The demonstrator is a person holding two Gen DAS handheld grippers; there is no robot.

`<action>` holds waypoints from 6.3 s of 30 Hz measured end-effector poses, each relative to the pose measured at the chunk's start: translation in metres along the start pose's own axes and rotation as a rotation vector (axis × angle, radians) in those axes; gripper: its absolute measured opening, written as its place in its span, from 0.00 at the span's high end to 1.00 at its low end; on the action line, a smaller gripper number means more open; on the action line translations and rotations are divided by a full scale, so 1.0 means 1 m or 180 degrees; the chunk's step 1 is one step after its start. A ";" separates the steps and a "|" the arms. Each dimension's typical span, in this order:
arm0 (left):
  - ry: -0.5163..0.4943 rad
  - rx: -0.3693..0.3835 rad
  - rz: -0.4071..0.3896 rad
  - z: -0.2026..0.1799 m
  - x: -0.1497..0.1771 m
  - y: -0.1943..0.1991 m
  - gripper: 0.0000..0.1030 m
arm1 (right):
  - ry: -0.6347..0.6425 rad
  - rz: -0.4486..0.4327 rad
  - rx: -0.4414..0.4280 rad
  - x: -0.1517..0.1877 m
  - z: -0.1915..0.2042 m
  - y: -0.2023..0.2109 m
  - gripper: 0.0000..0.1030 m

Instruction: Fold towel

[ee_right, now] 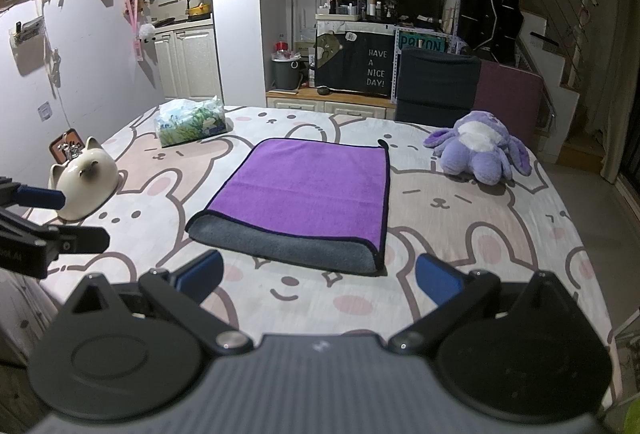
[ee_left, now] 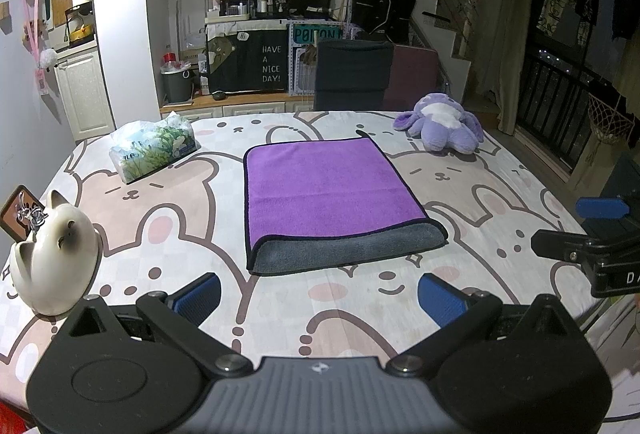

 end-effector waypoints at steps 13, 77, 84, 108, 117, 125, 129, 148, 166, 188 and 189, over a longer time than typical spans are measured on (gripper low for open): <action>-0.0040 -0.0180 -0.0054 0.000 -0.017 0.001 0.00 | -0.0034 -0.0100 0.0066 -0.005 -0.004 0.002 0.00; -0.0311 0.0479 0.0586 0.073 -0.016 -0.204 0.00 | 0.0199 0.0337 -0.0199 0.016 -0.037 -0.209 0.00; -0.0121 0.0617 0.0616 0.088 -0.013 -0.219 0.00 | 0.0126 0.0421 -0.0288 0.022 -0.042 -0.230 0.00; 0.0119 0.0805 0.0710 0.112 -0.012 -0.233 0.42 | -0.0392 0.0763 -0.0794 0.026 -0.070 -0.260 0.35; 0.0174 0.0792 0.0803 0.117 -0.012 -0.234 0.63 | -0.0294 0.0869 -0.0814 0.026 -0.071 -0.259 0.56; 0.0238 0.0748 0.0842 0.123 -0.013 -0.234 0.84 | -0.0090 0.0893 -0.0827 0.026 -0.066 -0.256 0.74; 0.0204 0.0698 0.0895 0.123 -0.012 -0.236 0.90 | -0.0009 0.0866 -0.0782 0.025 -0.066 -0.254 0.85; 0.0275 0.0513 0.0256 0.126 -0.080 -0.220 0.95 | 0.0047 0.0262 -0.0625 -0.040 -0.068 -0.244 0.94; 0.0264 0.0143 -0.0255 0.137 -0.156 -0.253 0.95 | -0.0217 -0.0225 -0.0427 -0.113 -0.077 -0.279 0.94; 0.0290 -0.0202 -0.0321 0.145 -0.202 -0.339 0.95 | -0.0335 -0.0289 -0.0036 -0.152 -0.080 -0.350 0.94; 0.0290 -0.0214 -0.0298 0.146 -0.202 -0.344 0.95 | -0.0344 -0.0268 -0.0035 -0.152 -0.080 -0.355 0.94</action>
Point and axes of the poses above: each gripper's, at about its wrist camera, not at the fingertips, and y roughly against the way its jaws point, z to its left, x to its underside, the point moved 3 cm from there along -y, roughly the way its jaws point, and after that the axes turned 5 degrees about x, right-handed, at the moved point
